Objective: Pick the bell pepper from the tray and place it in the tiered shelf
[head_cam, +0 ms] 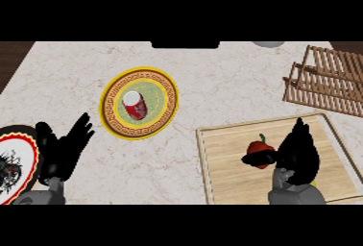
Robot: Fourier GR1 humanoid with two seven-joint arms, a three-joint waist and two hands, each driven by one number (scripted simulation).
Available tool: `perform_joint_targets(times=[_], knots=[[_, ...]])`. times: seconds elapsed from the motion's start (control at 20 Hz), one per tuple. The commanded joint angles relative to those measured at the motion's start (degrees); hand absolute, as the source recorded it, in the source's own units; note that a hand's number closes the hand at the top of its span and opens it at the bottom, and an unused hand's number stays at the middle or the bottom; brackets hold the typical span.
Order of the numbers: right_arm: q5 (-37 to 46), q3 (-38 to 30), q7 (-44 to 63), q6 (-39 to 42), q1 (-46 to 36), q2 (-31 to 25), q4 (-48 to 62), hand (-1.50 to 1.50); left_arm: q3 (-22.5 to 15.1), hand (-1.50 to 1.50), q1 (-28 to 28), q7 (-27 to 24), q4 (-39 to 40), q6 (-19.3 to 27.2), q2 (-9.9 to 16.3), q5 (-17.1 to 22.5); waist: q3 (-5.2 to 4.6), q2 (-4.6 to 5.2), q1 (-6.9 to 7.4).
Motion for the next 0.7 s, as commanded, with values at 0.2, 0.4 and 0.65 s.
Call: perform_joint_targets(times=[0.2,0.4,0.65], knots=[[1.39,-4.34,7.02,-2.69,-5.02,0.35,6.64,-1.5,-0.56,0.0,0.47,2.69,-1.21,1.21,-0.97,-1.3,-0.11,0.2,0.02],[1.19,-3.21,2.94,-4.22,1.82,0.35,4.68,-1.5,0.45,0.0,0.9,-2.22,2.33,-0.84,-1.33,-1.37,-0.14,0.15,-0.56],[-0.6,-2.22,2.87,-5.59,-1.66,0.35,8.96,-1.5,0.85,0.0,-0.26,0.98,1.11,-0.1,-1.91,-1.27,-0.13,0.15,-0.32]])
